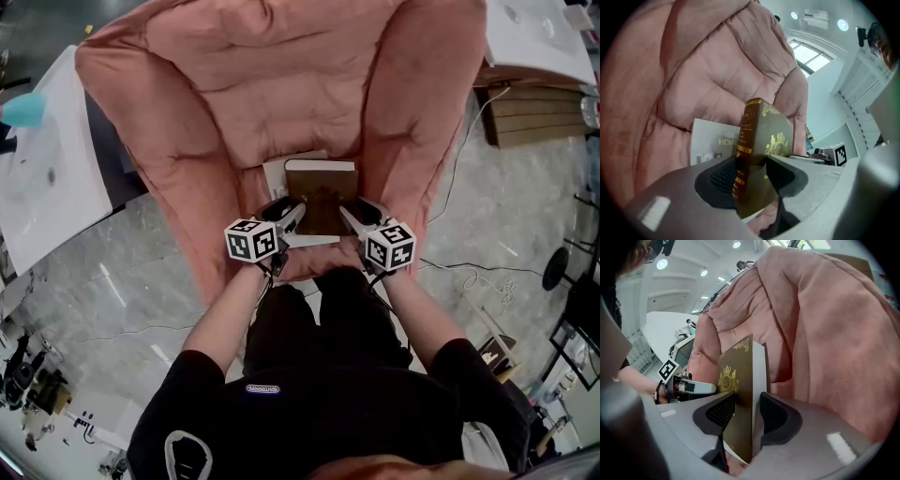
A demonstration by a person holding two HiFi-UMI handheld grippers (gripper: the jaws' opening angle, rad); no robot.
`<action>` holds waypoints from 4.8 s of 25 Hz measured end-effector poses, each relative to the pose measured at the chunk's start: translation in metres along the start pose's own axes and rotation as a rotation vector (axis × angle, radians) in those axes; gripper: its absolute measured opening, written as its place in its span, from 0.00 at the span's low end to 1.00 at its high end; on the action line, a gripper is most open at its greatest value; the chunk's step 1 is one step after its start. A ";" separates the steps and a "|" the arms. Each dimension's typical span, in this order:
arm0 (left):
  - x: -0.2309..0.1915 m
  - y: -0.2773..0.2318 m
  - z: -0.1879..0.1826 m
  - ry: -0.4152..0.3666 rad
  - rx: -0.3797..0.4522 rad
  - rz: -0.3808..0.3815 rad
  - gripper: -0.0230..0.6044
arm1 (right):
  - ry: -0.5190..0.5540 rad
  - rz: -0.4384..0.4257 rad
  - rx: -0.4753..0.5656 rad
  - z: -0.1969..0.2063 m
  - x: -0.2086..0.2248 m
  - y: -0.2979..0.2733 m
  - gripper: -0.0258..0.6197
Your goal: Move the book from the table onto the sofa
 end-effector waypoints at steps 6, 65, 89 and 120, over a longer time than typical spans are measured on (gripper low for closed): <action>-0.016 -0.012 0.001 0.010 -0.022 -0.016 0.34 | -0.036 0.020 -0.029 0.000 0.014 -0.022 0.35; 0.190 0.174 -0.106 -0.362 0.046 -0.150 0.41 | 0.428 0.070 0.247 -0.199 -0.192 0.235 0.46; 0.326 0.353 -0.177 -0.571 0.399 -0.060 0.40 | 0.507 -0.041 0.488 -0.289 -0.309 0.352 0.43; 0.358 0.594 -0.057 -0.770 0.718 -0.009 0.06 | 0.531 -0.155 0.730 -0.177 -0.507 0.416 0.13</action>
Point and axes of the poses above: the fingertips, and each gripper's own axes: y backward along the fingers, x to its right, z out of its underside, the point moved 4 cm from there along y, backward along the fingers, and after that the axes turned 3 degrees about -x, right-handed, at the moved point
